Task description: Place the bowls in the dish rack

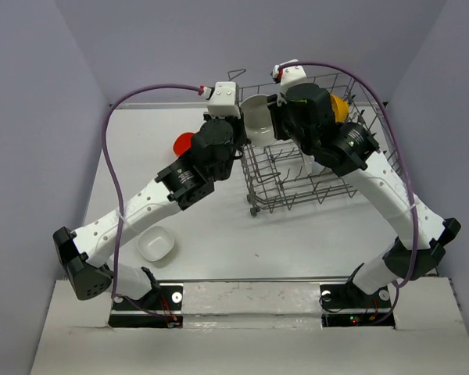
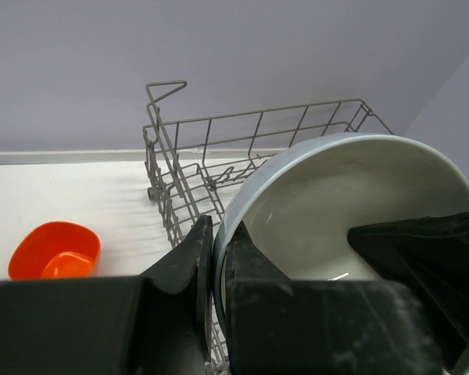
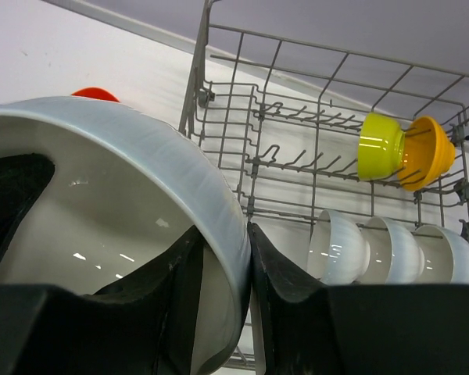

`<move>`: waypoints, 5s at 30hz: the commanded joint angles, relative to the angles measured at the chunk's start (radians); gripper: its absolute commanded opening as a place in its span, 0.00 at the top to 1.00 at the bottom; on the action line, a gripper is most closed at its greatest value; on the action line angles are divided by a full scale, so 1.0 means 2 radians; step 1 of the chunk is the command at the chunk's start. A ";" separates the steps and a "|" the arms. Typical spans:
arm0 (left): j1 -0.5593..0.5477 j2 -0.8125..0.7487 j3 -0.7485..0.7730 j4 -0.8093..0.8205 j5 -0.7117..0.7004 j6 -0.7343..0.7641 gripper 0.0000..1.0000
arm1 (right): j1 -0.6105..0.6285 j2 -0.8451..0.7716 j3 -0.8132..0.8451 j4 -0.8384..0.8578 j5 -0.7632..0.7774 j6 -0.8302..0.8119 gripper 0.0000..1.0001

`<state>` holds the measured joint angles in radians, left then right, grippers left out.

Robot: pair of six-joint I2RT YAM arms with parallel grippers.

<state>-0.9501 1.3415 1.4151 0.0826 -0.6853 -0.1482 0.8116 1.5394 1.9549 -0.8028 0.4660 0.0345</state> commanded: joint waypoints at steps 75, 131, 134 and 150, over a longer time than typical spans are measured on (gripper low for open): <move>-0.097 -0.008 -0.095 0.507 -0.148 0.318 1.00 | 0.013 -0.040 -0.025 0.007 -0.044 -0.007 0.64; -0.066 0.089 0.203 -0.106 -0.049 -0.055 1.00 | 0.013 -0.063 -0.037 0.017 -0.035 -0.009 0.64; -0.053 0.095 0.211 -0.134 -0.018 -0.078 1.00 | 0.013 -0.067 -0.039 0.019 -0.034 -0.009 0.64; 0.018 0.129 0.244 -0.188 0.145 -0.141 1.00 | 0.018 -0.081 -0.048 0.028 -0.024 -0.011 0.64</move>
<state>-0.9329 1.5646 1.8530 -0.3874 -0.4915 -0.3721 0.7914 1.4158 1.8629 -0.7822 0.5644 0.0265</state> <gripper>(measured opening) 0.125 0.373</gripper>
